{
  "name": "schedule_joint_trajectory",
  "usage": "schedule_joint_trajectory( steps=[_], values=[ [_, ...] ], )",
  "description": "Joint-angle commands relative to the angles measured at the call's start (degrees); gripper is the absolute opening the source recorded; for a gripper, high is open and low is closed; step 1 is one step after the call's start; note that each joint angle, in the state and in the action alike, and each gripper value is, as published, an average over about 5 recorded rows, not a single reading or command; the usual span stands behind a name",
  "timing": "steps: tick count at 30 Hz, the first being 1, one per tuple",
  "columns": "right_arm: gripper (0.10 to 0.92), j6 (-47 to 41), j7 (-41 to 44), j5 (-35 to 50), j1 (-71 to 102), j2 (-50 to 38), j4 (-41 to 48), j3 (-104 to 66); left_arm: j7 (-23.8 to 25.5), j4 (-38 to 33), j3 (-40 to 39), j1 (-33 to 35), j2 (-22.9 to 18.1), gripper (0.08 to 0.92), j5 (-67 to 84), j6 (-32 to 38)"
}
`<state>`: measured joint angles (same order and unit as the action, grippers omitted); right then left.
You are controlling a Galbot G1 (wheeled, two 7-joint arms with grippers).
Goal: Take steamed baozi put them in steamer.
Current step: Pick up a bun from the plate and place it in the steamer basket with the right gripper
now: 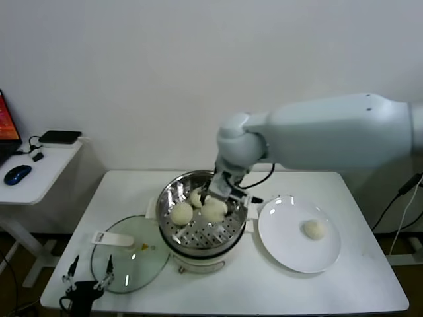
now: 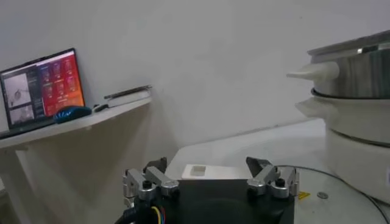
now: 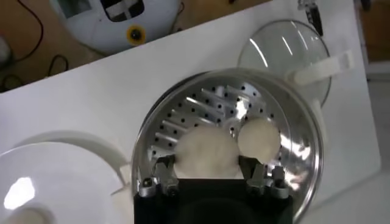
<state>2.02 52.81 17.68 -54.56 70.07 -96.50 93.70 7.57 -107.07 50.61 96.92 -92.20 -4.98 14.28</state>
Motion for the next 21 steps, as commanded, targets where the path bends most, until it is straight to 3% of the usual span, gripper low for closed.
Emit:
schedule_joint_trajectory(
  steps=[1, 17, 21],
  values=[
    [0.704, 1.47, -1.13, -6.38, 10.10, 8.91, 6.22, -0.68, 0.00, 0.29, 0.06, 0.03, -2.79, 0.823, 0.05, 0.04],
    [0.727, 1.66, -1.48, -5.34, 13.03, 10.55, 11.65, -0.08, -0.14, 0.82, 0.18, -0.20, -2.74, 0.823, -0.07, 0.42],
    [0.796, 2.17, 2.75, 2.76, 7.18, 8.52, 10.89, 0.56, -0.13, 0.43, 0.27, 0.10, -2.74, 0.823, -0.03, 0.32]
  ],
)
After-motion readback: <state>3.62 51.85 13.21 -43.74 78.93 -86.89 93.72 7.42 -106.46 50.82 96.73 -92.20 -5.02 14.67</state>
